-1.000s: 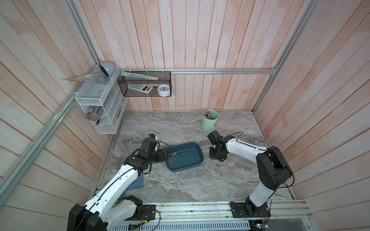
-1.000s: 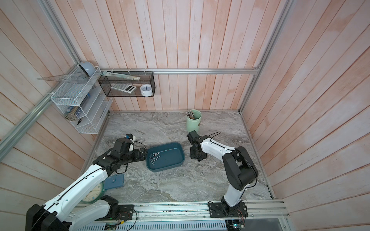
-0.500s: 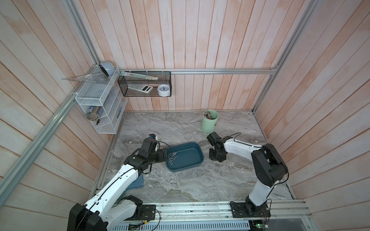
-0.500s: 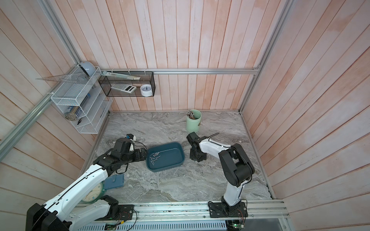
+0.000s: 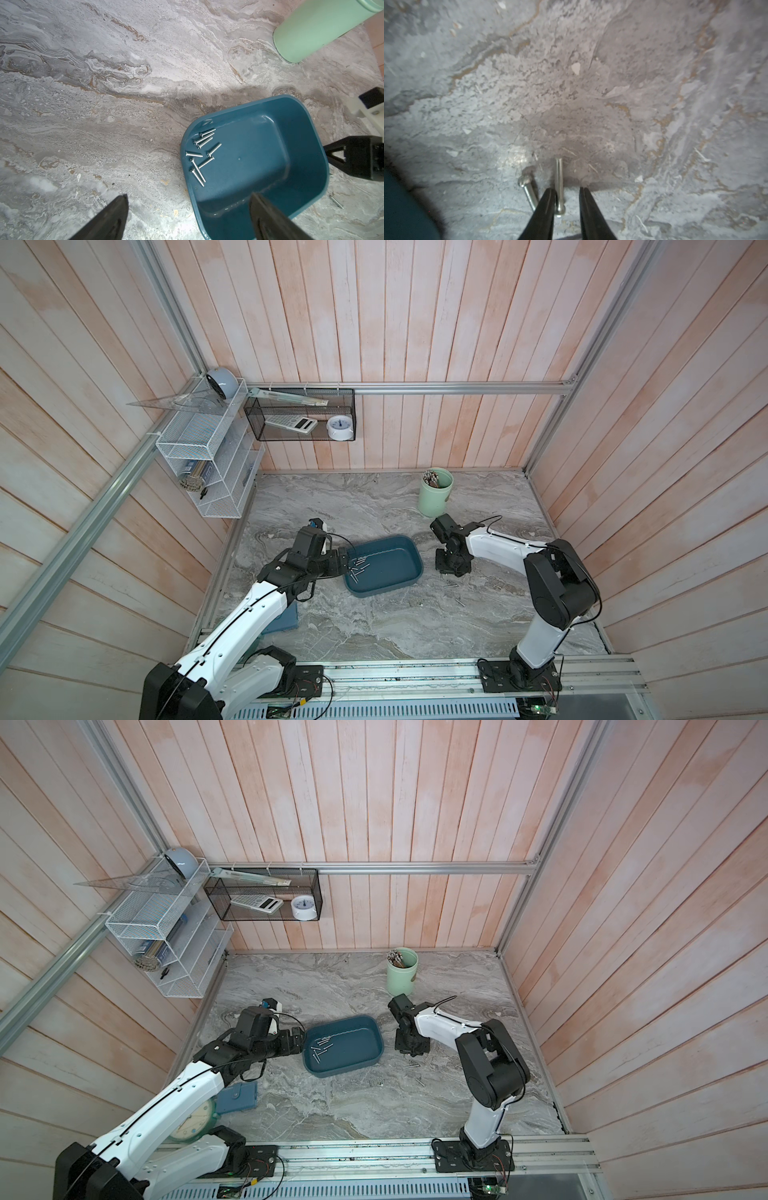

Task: Take out the screws from the storage box
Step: Place the screw at the center of the board.

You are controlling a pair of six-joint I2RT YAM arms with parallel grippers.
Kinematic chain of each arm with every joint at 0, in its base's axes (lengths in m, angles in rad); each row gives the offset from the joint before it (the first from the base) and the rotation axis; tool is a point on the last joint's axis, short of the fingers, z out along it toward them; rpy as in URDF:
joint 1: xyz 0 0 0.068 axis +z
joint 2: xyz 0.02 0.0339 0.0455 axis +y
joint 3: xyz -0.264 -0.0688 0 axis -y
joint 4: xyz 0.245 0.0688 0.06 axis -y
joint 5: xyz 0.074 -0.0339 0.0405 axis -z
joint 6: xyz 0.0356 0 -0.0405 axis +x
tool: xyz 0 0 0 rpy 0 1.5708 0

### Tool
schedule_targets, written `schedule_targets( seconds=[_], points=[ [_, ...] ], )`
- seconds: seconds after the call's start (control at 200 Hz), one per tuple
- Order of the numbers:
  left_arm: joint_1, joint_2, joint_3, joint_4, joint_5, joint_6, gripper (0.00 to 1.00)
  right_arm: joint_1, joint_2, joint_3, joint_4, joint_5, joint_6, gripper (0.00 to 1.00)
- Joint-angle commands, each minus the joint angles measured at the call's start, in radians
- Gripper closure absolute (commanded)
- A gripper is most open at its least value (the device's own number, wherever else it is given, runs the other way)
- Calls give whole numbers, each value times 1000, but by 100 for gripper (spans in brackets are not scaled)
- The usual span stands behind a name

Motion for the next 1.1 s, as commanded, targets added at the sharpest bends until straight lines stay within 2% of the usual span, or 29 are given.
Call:
schedule_targets(
  seconds=[0.0, 0.1, 0.265, 0.42, 0.515, 0.65, 0.835, 0.955, 1.09],
  points=[
    [-4, 0, 0, -11, -16, 3, 4, 2, -88, 58, -73, 44, 9, 72],
    [-4, -1, 2, -14, -26, 2, 4, 2, -164, 58, -55, 56, 13, 70],
    [-4, -4, 6, -25, -55, 4, 4, 4, -255, 37, 46, -20, 30, 51],
    [-4, -17, 8, -27, -91, 8, 4, 48, -234, 65, 136, -104, 62, 39],
    [-4, -34, 2, -22, -101, 9, 4, 109, -175, 132, 154, -124, 80, 38],
    [-4, -55, -4, -12, -118, 9, 4, 226, -63, 255, 162, -101, 123, 45],
    [-4, -78, -12, -2, -126, 10, 4, 373, 154, 492, 58, -43, 154, 46],
    [-4, -89, -10, -2, -137, 9, 4, 410, 291, 652, -52, -39, 191, 46],
    [-3, -111, -16, 7, -147, 11, 4, 428, 374, 729, -114, -14, 259, 47]
  ],
)
